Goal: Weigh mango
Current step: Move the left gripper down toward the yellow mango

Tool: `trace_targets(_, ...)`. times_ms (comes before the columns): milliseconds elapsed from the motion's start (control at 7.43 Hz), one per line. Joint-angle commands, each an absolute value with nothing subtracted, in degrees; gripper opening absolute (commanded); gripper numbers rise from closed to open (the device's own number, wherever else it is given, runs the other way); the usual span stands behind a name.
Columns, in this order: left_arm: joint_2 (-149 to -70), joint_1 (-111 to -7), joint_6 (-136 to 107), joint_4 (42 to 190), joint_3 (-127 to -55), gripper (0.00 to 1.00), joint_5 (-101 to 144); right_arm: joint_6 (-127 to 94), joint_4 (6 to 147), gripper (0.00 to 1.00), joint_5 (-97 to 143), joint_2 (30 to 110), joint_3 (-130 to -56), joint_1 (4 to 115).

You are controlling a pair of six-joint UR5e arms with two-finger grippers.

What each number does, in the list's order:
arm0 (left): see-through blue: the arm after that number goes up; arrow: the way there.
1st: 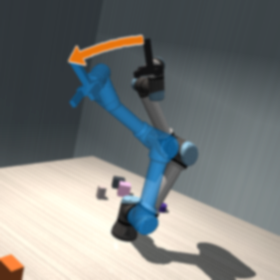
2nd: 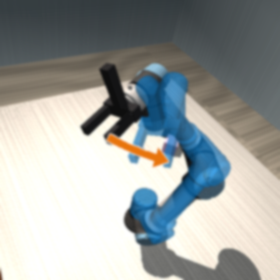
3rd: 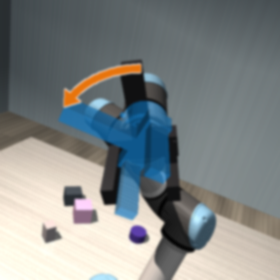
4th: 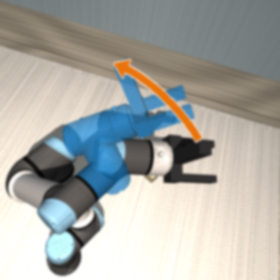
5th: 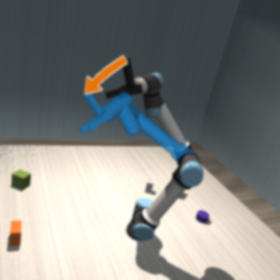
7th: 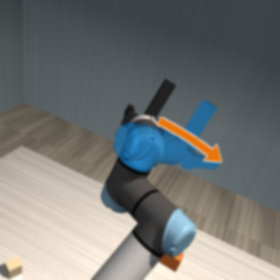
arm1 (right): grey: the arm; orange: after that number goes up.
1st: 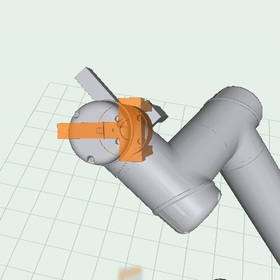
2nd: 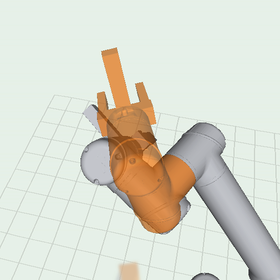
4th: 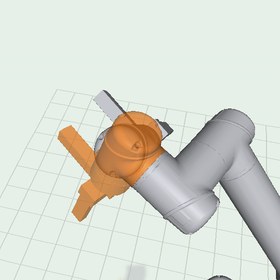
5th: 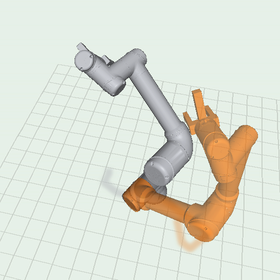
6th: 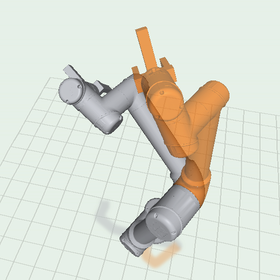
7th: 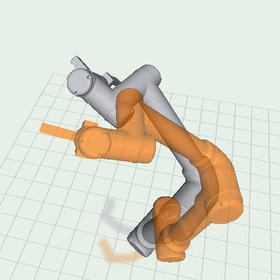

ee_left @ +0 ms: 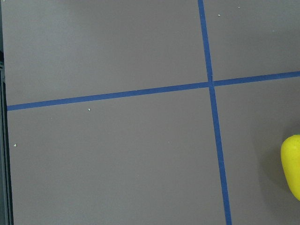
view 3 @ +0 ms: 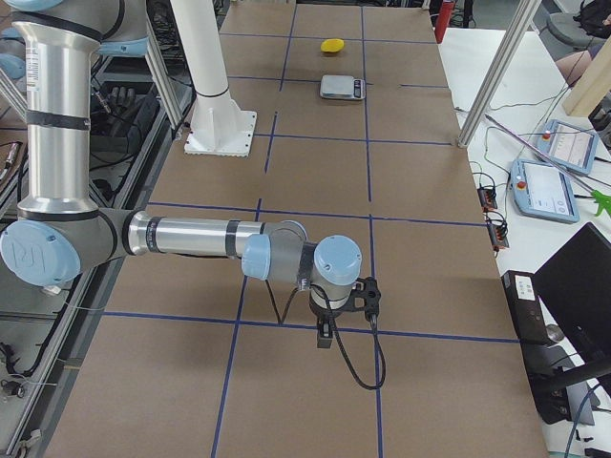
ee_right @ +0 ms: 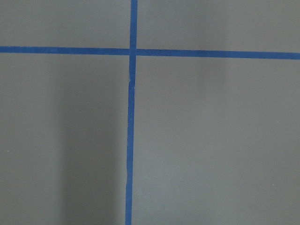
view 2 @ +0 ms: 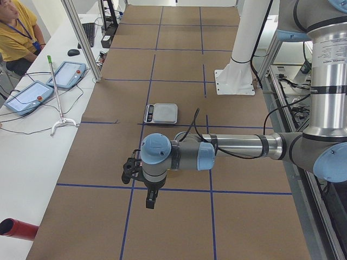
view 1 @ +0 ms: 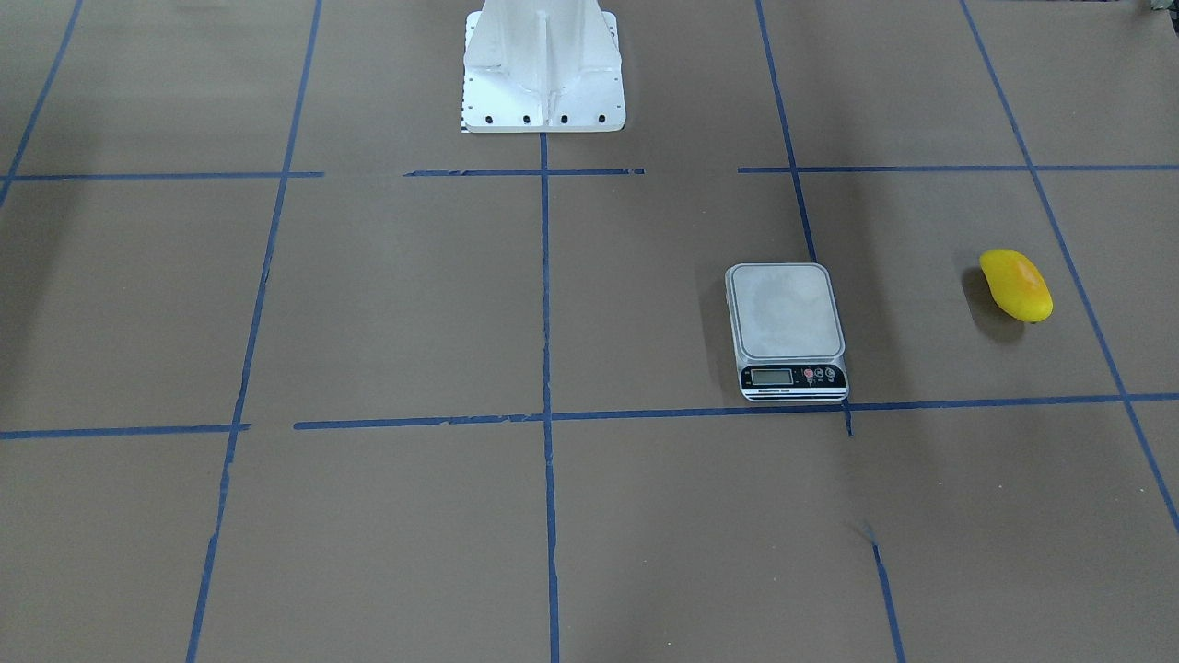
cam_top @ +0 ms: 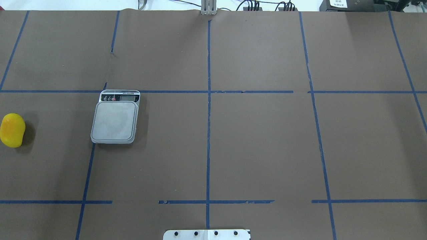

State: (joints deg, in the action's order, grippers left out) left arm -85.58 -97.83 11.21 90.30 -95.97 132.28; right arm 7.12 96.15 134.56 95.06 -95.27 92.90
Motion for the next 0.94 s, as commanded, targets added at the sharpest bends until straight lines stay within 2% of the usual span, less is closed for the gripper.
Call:
trace_targets(0, -84.82, -97.74, 10.99, 89.74, -97.81, 1.0, 132.1, 7.12, 96.15, 1.0, 134.56, 95.01, -95.27, 92.9)
trace_targets(135, -82.29, -97.82, 11.25, 90.43, -97.56, 1.0, 132.1, 7.12, 96.15, 1.0, 134.56, 95.1, -95.27, 92.9)
trace_targets(404, -82.44, -95.3, 8.55, 92.18, -96.86, 1.0, 132.54, 7.12, 96.15, 1.0, 134.56, 95.1, -95.27, 92.9)
trace_targets(808, -82.44, -78.02, -26.14, 111.54, -95.02, 1.0, 135.36, 7.12, 96.15, 1.0, 134.56, 95.1, -95.27, 92.9)
